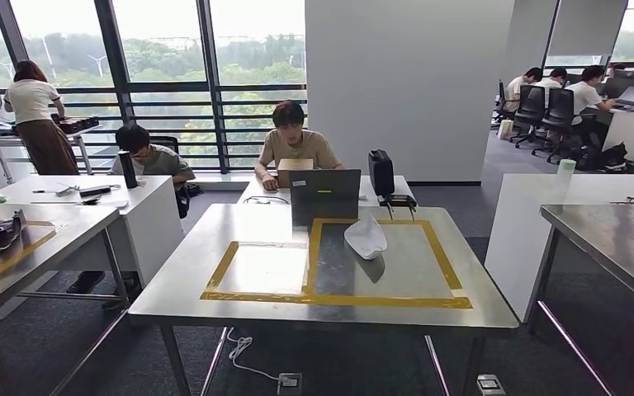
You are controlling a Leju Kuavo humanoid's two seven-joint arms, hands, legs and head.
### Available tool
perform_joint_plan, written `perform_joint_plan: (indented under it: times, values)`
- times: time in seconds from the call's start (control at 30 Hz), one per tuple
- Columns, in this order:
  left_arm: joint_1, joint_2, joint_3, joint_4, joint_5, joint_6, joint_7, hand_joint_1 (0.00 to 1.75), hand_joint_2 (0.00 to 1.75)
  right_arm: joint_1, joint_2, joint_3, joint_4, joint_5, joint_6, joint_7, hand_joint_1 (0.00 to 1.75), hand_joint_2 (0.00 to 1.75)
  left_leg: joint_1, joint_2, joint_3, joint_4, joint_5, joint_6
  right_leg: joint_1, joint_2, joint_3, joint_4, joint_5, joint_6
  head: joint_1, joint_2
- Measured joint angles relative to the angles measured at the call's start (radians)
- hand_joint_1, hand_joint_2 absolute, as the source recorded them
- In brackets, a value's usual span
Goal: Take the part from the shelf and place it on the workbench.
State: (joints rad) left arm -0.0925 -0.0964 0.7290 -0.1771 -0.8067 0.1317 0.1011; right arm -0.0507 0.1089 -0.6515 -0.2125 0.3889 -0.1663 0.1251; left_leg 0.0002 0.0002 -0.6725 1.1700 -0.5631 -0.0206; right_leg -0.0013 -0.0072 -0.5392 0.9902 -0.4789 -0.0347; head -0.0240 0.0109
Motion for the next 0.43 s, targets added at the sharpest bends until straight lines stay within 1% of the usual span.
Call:
perform_joint_plan:
  times: [0.03, 0.07, 0.1, 0.13, 0.17, 0.2, 0.23, 0.27, 0.3, 0.37, 0.4, 0.43]
  values:
    - [-0.002, 0.0, -0.003, 0.0, -0.002, -0.002, 0.003, 0.0, 0.0, -0.001, 0.0, 0.0, 0.001, 0.003, 0.017, -0.018, 0.0, 0.0, 0.002, 0.0, -0.008, 0.06, -0.035, -0.004, 0.001, -0.001, -0.014, 0.002, 0.011, 0.0, 0.0, 0.0]
    - [-0.003, 0.0, -0.005, 0.0, -0.002, -0.004, 0.005, 0.0, 0.0, -0.003, 0.0, 0.0, 0.001, 0.005, 0.034, -0.036, 0.0, 0.0, 0.003, 0.0, -0.007, 0.103, -0.046, -0.008, 0.001, -0.002, -0.03, 0.004, 0.021, 0.001, 0.0, 0.0]
    - [-0.004, 0.0, -0.007, 0.0, -0.003, -0.004, 0.007, 0.0, 0.0, -0.006, 0.0, 0.001, 0.002, 0.007, 0.05, -0.05, 0.0, 0.0, 0.005, 0.0, 0.007, 0.119, -0.036, -0.01, 0.001, -0.003, -0.045, 0.007, 0.032, 0.003, 0.0, 0.0]
    - [-0.004, 0.0, -0.008, 0.0, -0.004, -0.004, 0.007, 0.0, 0.0, -0.01, 0.0, 0.001, 0.003, 0.009, 0.062, -0.058, 0.0, 0.0, 0.006, 0.0, 0.036, 0.1, -0.011, -0.011, 0.001, -0.004, -0.061, 0.012, 0.042, 0.005, 0.0, 0.0]
    - [-0.006, 0.0, -0.009, 0.0, -0.007, -0.004, 0.007, 0.0, 0.0, -0.014, 0.0, 0.002, 0.004, 0.013, 0.071, -0.06, 0.0, 0.0, 0.008, 0.0, 0.081, 0.049, 0.015, -0.011, 0.0, -0.004, -0.075, 0.016, 0.051, 0.008, 0.0, 0.0]
    - [-0.009, 0.0, -0.011, 0.0, -0.01, -0.004, 0.006, 0.0, 0.0, -0.019, 0.0, 0.003, 0.005, 0.018, 0.078, -0.056, 0.0, 0.0, 0.009, 0.0, 0.134, -0.023, 0.022, -0.01, 0.001, -0.004, -0.088, 0.021, 0.06, 0.013, 0.0, 0.0]
    - [-0.013, 0.0, -0.012, 0.0, -0.014, -0.005, 0.005, 0.0, 0.0, -0.023, 0.0, 0.005, 0.006, 0.023, 0.082, -0.049, 0.0, 0.0, 0.007, -0.002, 0.179, -0.089, 0.019, -0.006, 0.001, -0.005, -0.098, 0.023, 0.069, 0.018, 0.0, 0.0]
    - [-0.016, -0.001, -0.015, 0.0, -0.018, -0.005, 0.005, 0.0, 0.0, -0.027, 0.001, 0.008, 0.008, 0.029, 0.084, -0.042, 0.0, 0.0, 0.005, -0.003, 0.207, -0.139, 0.011, -0.001, 0.001, -0.006, -0.103, 0.025, 0.078, 0.024, 0.0, 0.0]
    - [-0.018, -0.001, -0.017, 0.0, -0.02, -0.006, 0.005, 0.0, 0.0, -0.029, 0.001, 0.011, 0.009, 0.033, 0.086, -0.034, 0.0, 0.0, 0.001, -0.005, 0.217, -0.166, 0.003, 0.005, 0.001, -0.006, -0.107, 0.024, 0.088, 0.029, 0.0, 0.0]
    - [-0.019, -0.002, -0.02, 0.0, -0.026, -0.007, 0.008, 0.0, 0.0, -0.031, 0.003, 0.018, 0.014, 0.043, 0.086, -0.013, 0.0, 0.0, -0.003, -0.004, 0.203, -0.173, 0.015, 0.023, -0.003, -0.006, -0.11, 0.021, 0.101, 0.041, -0.001, 0.0]
    - [-0.02, -0.002, -0.021, 0.0, -0.03, -0.008, 0.011, 0.0, 0.0, -0.029, 0.004, 0.022, 0.017, 0.049, 0.084, 0.0, 0.0, 0.0, -0.003, -0.002, 0.196, -0.173, 0.024, 0.033, -0.005, -0.004, -0.116, 0.03, 0.088, 0.047, -0.001, 0.0]
    - [-0.02, -0.002, -0.022, 0.0, -0.033, -0.008, 0.012, 0.0, 0.0, -0.028, 0.005, 0.024, 0.019, 0.052, 0.084, 0.008, 0.0, 0.0, -0.002, 0.0, 0.192, -0.175, 0.028, 0.039, -0.006, -0.003, -0.119, 0.034, 0.083, 0.05, -0.001, 0.0]
